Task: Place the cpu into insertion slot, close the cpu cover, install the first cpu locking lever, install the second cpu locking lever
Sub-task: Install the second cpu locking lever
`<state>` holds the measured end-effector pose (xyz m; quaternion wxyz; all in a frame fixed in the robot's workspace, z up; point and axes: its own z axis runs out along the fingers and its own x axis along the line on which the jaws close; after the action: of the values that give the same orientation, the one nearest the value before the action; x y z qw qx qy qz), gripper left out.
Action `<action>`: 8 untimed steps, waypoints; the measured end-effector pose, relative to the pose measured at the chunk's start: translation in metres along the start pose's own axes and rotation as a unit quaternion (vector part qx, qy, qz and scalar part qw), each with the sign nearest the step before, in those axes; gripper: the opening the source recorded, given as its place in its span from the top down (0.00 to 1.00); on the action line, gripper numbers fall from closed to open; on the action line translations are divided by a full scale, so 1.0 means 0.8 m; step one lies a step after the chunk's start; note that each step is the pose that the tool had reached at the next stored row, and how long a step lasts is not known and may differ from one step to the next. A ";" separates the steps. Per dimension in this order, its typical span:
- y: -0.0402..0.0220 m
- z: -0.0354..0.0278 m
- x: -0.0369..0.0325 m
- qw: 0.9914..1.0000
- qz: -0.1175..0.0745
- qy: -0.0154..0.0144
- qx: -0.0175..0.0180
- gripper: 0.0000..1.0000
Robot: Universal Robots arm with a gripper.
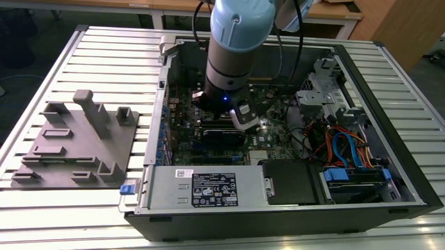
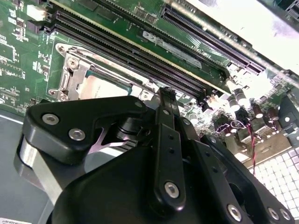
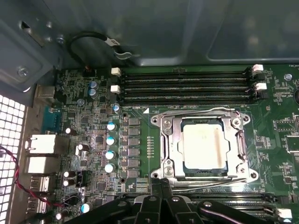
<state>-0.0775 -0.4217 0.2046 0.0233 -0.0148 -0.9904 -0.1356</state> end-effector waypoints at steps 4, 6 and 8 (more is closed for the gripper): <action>-0.0014 0.0034 0.0003 1.000 0.000 0.000 0.000 0.89; -0.0020 0.0055 0.0004 1.000 0.000 0.000 0.000 0.89; -0.0025 0.0065 0.0005 1.000 0.000 0.000 -0.001 0.89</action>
<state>-0.0782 -0.4222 0.1992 0.0233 -0.0152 -0.9902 -0.1369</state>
